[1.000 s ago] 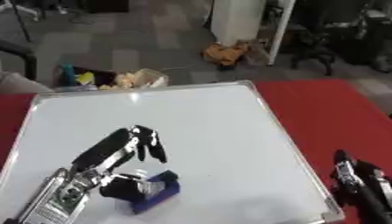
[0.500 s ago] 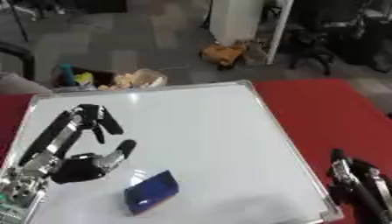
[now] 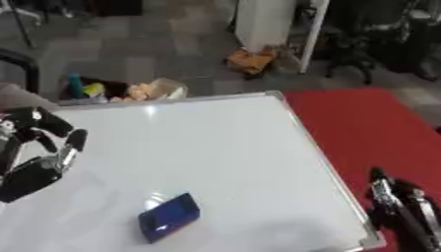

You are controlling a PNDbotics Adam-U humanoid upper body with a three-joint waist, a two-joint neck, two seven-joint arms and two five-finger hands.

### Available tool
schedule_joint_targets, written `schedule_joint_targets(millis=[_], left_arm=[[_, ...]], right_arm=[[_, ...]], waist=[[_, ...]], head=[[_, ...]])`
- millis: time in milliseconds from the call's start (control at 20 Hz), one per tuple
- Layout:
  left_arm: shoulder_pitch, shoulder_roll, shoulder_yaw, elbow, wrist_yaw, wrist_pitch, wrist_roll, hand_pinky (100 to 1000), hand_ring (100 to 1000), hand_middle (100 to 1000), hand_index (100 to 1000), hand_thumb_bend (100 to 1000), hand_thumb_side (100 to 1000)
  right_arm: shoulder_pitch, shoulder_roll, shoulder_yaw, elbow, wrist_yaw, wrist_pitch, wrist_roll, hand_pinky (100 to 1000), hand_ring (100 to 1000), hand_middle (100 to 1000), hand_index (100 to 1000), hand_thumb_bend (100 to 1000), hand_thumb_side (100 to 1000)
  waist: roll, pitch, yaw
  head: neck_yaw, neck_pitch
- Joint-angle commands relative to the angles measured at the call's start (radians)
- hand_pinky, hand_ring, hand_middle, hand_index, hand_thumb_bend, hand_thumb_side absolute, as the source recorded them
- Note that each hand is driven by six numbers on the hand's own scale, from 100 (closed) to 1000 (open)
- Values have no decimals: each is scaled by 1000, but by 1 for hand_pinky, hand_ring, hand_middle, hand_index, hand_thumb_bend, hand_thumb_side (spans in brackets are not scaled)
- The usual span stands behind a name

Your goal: Wipe the whiteboard clean with a brush.

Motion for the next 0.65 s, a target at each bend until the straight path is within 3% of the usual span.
schedule_joint_targets(millis=[50,650], left_arm=[[2,31,29,-19,-11,6,37,429,576,500,576,353,433],[31,23,67,-17,-5,21,97,427,579,501,577,343,434]], right_arm=[[-5,-17,-10,-11,1,-1,-4,100,100,100,387,100,552],[-3,-15,-12,-10,1,-3,-8,100,100,100,387,100,551]], waist=[[3,-17,-1],[4,-18,1]], head=[[-4,-11],[-8,-8]])
